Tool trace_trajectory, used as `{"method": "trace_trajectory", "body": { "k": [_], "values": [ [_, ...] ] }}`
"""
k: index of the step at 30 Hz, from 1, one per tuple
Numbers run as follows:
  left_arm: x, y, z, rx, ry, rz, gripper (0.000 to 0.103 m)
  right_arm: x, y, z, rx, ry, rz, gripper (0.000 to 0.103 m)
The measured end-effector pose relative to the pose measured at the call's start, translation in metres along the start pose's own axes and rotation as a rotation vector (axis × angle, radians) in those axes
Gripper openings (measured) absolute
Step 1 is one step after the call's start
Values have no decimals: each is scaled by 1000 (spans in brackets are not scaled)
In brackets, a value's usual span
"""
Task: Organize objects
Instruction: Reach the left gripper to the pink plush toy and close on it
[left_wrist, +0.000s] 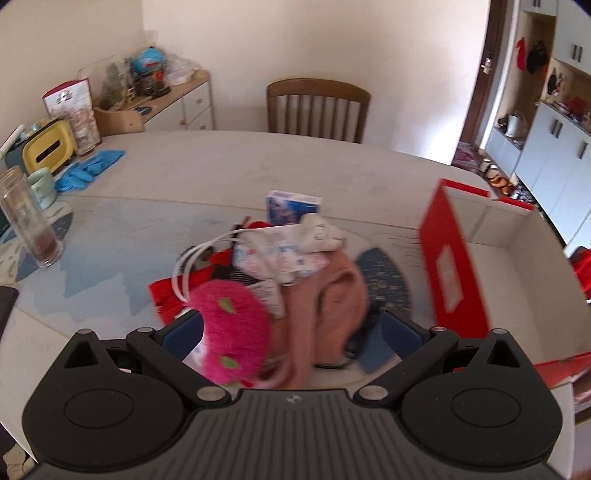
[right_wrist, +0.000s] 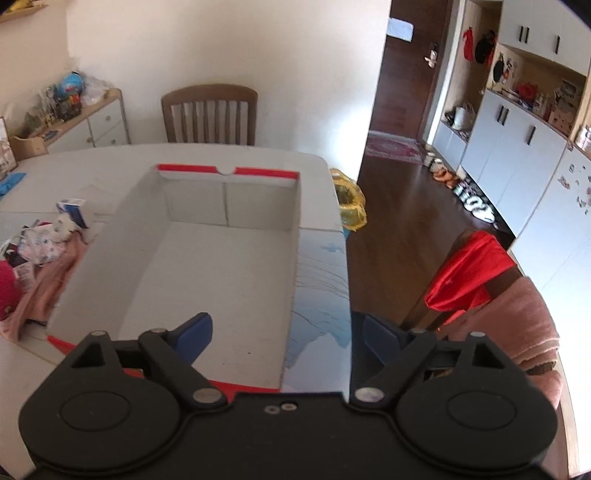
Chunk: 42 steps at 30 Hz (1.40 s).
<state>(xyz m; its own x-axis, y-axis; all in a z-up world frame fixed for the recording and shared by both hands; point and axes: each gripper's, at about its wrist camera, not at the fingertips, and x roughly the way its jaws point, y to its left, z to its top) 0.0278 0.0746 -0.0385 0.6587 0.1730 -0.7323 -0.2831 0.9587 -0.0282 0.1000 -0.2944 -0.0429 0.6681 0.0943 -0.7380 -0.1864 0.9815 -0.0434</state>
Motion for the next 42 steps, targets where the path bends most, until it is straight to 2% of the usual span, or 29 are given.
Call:
{"method": "trace_trajectory", "body": {
  "k": [5,14,17,23,25,29,34,37,42],
  "values": [
    [25,23,-3,21,25,35,103,17,-4,3,12,44,-17,84],
    [65,27,-14,94,75,73,101,47,6,8,-28,125,-54,74],
    [73,29,-15,97,85,70,96,57,7,9,-28,142,-68,70],
    [78,29,-14,101,85,56,82,72,1,12,25,183,-77,48],
    [78,29,-13,98,84,56,77,71,3,14,24,183,-80,35],
    [73,31,-11,88,69,43,67,68,4,17,33,186,-74,28],
    [70,32,-11,95,69,26,62,66,7,18,21,198,-76,8],
    [67,35,-11,91,62,4,60,66,8,18,27,203,-75,4],
    [61,38,-12,93,56,-6,56,66,10,18,34,201,-83,4]
  ]
}}
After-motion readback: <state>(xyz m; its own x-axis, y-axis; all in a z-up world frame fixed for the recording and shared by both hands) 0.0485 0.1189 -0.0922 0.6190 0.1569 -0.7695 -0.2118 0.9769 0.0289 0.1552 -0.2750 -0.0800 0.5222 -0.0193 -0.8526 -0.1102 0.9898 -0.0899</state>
